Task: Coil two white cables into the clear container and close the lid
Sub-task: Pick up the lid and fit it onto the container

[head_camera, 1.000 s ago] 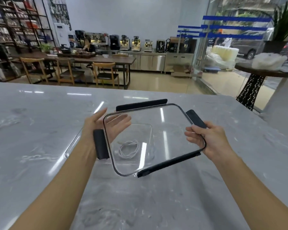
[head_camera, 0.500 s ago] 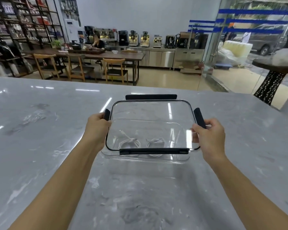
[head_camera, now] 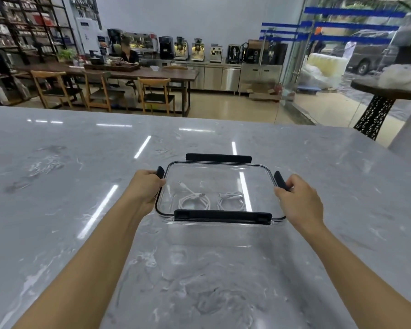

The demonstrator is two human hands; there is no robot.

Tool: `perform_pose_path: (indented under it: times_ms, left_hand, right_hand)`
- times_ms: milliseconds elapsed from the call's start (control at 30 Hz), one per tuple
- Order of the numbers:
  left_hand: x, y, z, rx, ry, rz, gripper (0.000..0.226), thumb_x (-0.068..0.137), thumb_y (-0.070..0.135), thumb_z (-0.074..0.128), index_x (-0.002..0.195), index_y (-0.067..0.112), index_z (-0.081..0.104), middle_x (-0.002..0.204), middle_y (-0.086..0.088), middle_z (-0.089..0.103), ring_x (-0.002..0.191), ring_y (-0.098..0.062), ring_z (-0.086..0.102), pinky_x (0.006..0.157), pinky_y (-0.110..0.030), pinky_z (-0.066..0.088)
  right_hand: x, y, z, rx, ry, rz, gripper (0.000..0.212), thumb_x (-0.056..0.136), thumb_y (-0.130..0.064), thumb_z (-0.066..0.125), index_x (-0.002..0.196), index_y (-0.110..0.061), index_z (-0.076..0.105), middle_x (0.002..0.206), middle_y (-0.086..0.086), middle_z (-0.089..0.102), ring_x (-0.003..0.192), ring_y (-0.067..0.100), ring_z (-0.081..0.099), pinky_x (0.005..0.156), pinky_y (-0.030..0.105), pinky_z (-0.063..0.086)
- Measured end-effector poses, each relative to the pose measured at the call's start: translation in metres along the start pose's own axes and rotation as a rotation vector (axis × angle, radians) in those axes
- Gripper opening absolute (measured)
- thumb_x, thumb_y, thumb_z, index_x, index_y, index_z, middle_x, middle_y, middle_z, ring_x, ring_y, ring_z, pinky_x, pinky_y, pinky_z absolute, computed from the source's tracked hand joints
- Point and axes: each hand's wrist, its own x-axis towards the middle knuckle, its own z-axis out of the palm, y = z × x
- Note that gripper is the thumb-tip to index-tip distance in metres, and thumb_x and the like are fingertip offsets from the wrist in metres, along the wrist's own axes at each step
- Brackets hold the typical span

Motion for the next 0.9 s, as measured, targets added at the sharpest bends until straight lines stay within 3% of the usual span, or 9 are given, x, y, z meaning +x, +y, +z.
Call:
perform_pose_path:
  times_ms: [133, 200, 300, 367, 500, 667, 900]
  left_hand:
    - [-0.002, -0.001, -0.003, -0.003, -0.03, -0.002, 0.021, 0.087, -0.013, 0.043, 0.078, -0.003, 0.06, 0.07, -0.012, 0.059, 0.056, -0.02, 0.058, 0.051, -0.025, 0.05]
    - [-0.003, -0.001, -0.002, -0.009, -0.03, 0.007, 0.025, 0.088, -0.012, 0.043, 0.072, 0.0, 0.059, 0.067, -0.011, 0.058, 0.048, -0.015, 0.06, 0.048, -0.023, 0.051]
    - [-0.003, -0.004, -0.001, 0.031, -0.023, 0.01, 0.027, 0.091, -0.003, 0.044, 0.07, 0.007, 0.057, 0.072, -0.009, 0.057, 0.063, -0.019, 0.056, 0.072, -0.034, 0.049]
    - [-0.001, -0.008, -0.003, 0.094, -0.013, 0.018, 0.023, 0.093, 0.006, 0.045, 0.074, 0.007, 0.057, 0.079, -0.011, 0.055, 0.074, -0.024, 0.05, 0.076, -0.038, 0.042]
    - [-0.001, -0.014, -0.008, 0.124, -0.013, 0.0, 0.024, 0.095, 0.019, 0.044, 0.093, 0.001, 0.06, 0.084, -0.012, 0.052, 0.074, -0.023, 0.045, 0.067, -0.034, 0.039]
    - [-0.004, -0.016, -0.009, 0.084, -0.032, -0.015, 0.03, 0.097, 0.018, 0.039, 0.077, 0.007, 0.058, 0.071, -0.006, 0.055, 0.058, -0.016, 0.048, 0.053, -0.026, 0.042]
    - [-0.011, -0.018, -0.011, 0.098, -0.021, 0.0, 0.025, 0.096, 0.022, 0.043, 0.086, 0.007, 0.06, 0.073, -0.005, 0.057, 0.056, -0.015, 0.05, 0.049, -0.024, 0.043]
  right_hand:
    - [-0.001, 0.002, 0.002, -0.007, -0.023, 0.012, 0.025, 0.081, -0.021, 0.055, 0.062, -0.018, 0.039, 0.057, -0.001, 0.049, 0.05, 0.018, 0.041, 0.047, 0.029, 0.027]
    - [-0.001, 0.002, 0.001, -0.018, -0.025, 0.012, 0.026, 0.081, -0.021, 0.055, 0.062, -0.018, 0.038, 0.057, -0.001, 0.048, 0.05, 0.018, 0.04, 0.047, 0.029, 0.027]
    - [0.001, 0.002, 0.0, -0.035, -0.034, 0.009, 0.027, 0.081, -0.023, 0.055, 0.061, -0.018, 0.038, 0.056, -0.001, 0.048, 0.051, 0.018, 0.041, 0.047, 0.029, 0.028]
    - [0.002, 0.003, -0.001, -0.04, -0.037, 0.008, 0.029, 0.081, -0.025, 0.055, 0.059, -0.019, 0.037, 0.055, -0.001, 0.046, 0.05, 0.018, 0.04, 0.047, 0.029, 0.027]
    - [0.003, 0.005, -0.001, 0.067, -0.06, 0.035, 0.04, 0.083, -0.025, 0.055, 0.055, -0.018, 0.028, 0.051, -0.002, 0.034, 0.048, 0.018, 0.029, 0.047, 0.031, 0.021]
    - [0.003, 0.007, -0.002, 0.229, -0.111, 0.094, 0.04, 0.079, -0.023, 0.057, 0.055, -0.018, 0.026, 0.054, -0.002, 0.031, 0.05, 0.018, 0.026, 0.05, 0.031, 0.021]
    - [0.001, 0.012, -0.002, 0.236, -0.105, 0.079, 0.039, 0.079, -0.026, 0.058, 0.055, -0.018, 0.028, 0.054, -0.001, 0.034, 0.05, 0.019, 0.029, 0.05, 0.031, 0.023]
